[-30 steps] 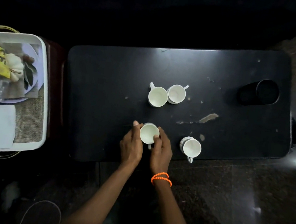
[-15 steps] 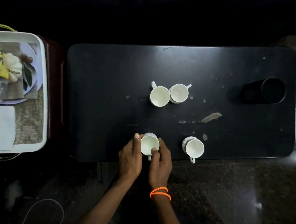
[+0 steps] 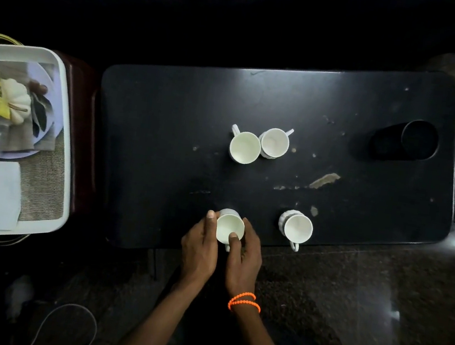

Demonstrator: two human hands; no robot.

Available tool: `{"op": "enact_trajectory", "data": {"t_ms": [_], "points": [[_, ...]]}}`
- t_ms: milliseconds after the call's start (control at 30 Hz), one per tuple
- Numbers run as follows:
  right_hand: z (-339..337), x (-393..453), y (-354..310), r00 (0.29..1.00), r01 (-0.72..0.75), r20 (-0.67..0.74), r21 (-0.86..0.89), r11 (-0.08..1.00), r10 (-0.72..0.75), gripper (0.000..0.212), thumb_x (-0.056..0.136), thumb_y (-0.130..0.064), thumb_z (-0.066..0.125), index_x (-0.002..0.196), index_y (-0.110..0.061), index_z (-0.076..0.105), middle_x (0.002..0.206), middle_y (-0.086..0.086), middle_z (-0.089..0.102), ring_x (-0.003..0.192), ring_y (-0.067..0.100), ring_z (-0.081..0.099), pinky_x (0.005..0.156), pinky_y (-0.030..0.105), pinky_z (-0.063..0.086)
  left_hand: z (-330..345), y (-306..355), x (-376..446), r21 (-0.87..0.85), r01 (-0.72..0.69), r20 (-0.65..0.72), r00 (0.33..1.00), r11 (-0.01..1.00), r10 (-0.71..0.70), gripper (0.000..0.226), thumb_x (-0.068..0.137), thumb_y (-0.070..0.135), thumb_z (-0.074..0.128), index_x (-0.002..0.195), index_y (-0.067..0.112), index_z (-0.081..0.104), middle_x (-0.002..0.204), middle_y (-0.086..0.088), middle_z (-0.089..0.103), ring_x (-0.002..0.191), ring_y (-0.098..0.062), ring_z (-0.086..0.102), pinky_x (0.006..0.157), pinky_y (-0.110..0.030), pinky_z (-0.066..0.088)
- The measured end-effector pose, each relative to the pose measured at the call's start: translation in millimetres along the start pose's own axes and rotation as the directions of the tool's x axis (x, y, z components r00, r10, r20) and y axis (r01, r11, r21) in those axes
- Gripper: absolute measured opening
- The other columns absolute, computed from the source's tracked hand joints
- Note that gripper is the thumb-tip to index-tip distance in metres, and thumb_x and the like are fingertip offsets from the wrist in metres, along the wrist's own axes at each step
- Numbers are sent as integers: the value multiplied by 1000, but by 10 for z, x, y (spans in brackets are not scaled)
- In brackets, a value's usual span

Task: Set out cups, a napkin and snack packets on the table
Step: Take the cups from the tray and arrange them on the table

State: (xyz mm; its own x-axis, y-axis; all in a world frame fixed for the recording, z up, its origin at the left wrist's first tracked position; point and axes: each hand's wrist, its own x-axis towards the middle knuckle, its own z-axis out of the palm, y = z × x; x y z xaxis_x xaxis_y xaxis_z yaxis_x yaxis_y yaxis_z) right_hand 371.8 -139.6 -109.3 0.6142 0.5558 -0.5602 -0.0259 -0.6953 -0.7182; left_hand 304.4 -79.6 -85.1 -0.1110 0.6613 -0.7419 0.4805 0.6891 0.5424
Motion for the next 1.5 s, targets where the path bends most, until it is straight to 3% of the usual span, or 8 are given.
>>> {"op": "enact_trajectory", "data": {"t_ms": [333,567,833,1067,1167,1300,1400,1500], "points": [[-107,482,-447,989,66,-137,92,994,-53,53,88,-40,53,135,-17,61,131,-4,61,116,-15,52,95,0,36,45,428,297,59,-205,-161,964,977,212,44,111,34,40,130,5,68,130,-13,70,126,-32,60,108,-36,41],[-269,1333,-854,976,-85,-176,229,970,127,43,94,-37,49,124,-13,68,127,8,68,122,25,62,108,50,47,437,1213,665,372,-684,106,703,627,704,51,92,35,60,136,10,59,137,-7,63,138,-28,51,118,-44,34],[-226,1639,-1163,963,-220,-83,302,928,255,43,93,-51,43,98,-21,73,109,3,73,109,25,67,83,47,61,619,1782,1191,522,-550,332,835,651,439,57,99,41,29,131,11,65,142,-13,65,137,-28,54,129,-46,6],[-265,1687,-1285,949,-193,-158,390,900,272,40,94,-41,51,60,-30,71,69,-11,71,90,26,69,86,57,58,598,1826,1135,639,-674,462,722,371,516,48,105,28,23,122,10,64,123,-21,72,117,-43,62,126,-53,17],[-391,1751,-1261,955,-157,-182,360,920,234,34,97,-36,52,73,-27,74,84,0,74,96,31,69,89,49,57,647,1813,1017,623,-710,488,681,330,546,47,107,26,25,127,9,64,126,-20,72,119,-41,62,127,-52,16],[-586,1818,-1192,971,-96,-192,239,966,144,24,105,-24,49,105,-16,72,102,6,72,86,4,65,66,11,38,772,1776,771,604,-686,468,718,406,516,37,109,23,32,121,9,64,127,-16,70,120,-38,61,127,-49,18],[-664,1816,-1202,965,-96,-220,222,970,146,44,102,-32,45,72,-16,74,65,-9,71,58,-2,63,51,11,42,877,1720,598,487,-582,352,813,651,464,36,106,25,39,121,1,61,124,-22,71,122,-38,60,126,-45,19],[-700,1824,-1197,979,-98,-163,127,987,118,49,101,-34,43,87,1,73,67,-3,68,71,17,61,63,24,46,993,1615,478,409,-509,287,860,758,422,43,102,22,42,135,-3,55,132,-22,68,129,-36,57,126,-47,19]]}}
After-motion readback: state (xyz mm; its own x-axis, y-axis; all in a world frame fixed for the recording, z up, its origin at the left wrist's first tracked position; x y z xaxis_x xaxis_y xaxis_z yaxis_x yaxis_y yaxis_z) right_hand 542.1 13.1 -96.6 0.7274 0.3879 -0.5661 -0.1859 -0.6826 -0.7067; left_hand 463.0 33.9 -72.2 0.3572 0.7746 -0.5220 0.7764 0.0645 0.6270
